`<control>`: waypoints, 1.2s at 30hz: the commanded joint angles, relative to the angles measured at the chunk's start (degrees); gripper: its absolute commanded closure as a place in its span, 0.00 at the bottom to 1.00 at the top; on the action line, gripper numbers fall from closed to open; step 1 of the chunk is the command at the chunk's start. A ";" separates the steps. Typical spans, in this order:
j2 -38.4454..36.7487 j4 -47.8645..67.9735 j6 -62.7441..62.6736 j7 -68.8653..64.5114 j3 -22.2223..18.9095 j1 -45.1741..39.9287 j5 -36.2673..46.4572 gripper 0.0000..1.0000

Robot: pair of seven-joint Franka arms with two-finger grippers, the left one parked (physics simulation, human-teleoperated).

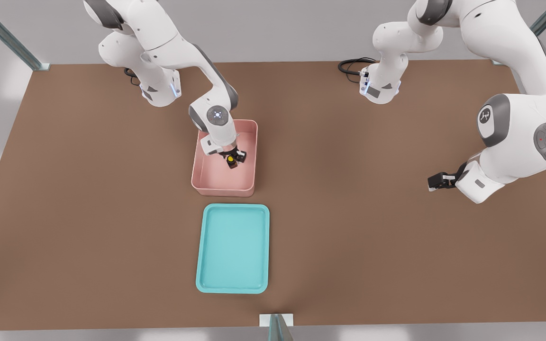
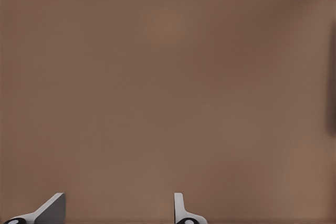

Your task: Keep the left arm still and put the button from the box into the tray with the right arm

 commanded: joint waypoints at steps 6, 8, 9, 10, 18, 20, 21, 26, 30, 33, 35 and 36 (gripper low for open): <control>0.35 -0.18 0.24 3.40 -0.11 -0.07 -0.03 0.49; 0.35 -0.18 0.16 3.40 -0.11 -0.07 0.06 0.54; 0.26 -0.18 0.16 3.49 -0.11 -0.07 0.06 0.57; 0.17 -0.18 -0.02 3.58 -0.20 -0.07 -0.03 0.57; -10.64 2.72 -7.13 3.49 -2.22 -1.38 0.06 0.58; -11.61 7.72 -13.38 3.40 -3.54 -1.38 -0.11 0.58; -11.43 10.36 -15.39 3.40 -3.98 -1.47 -0.11 0.58; -3.53 25.39 -22.08 -0.11 -4.42 -11.05 -1.61 0.58; 6.76 34.44 -21.03 -3.89 -3.89 -15.71 0.41 0.57; 15.28 42.70 -20.94 -4.33 -2.31 -17.64 0.50 0.57; 19.24 49.47 -21.90 -4.24 -2.22 -17.64 1.64 0.57; 21.61 53.25 -23.31 -4.16 -2.14 -17.56 2.08 0.57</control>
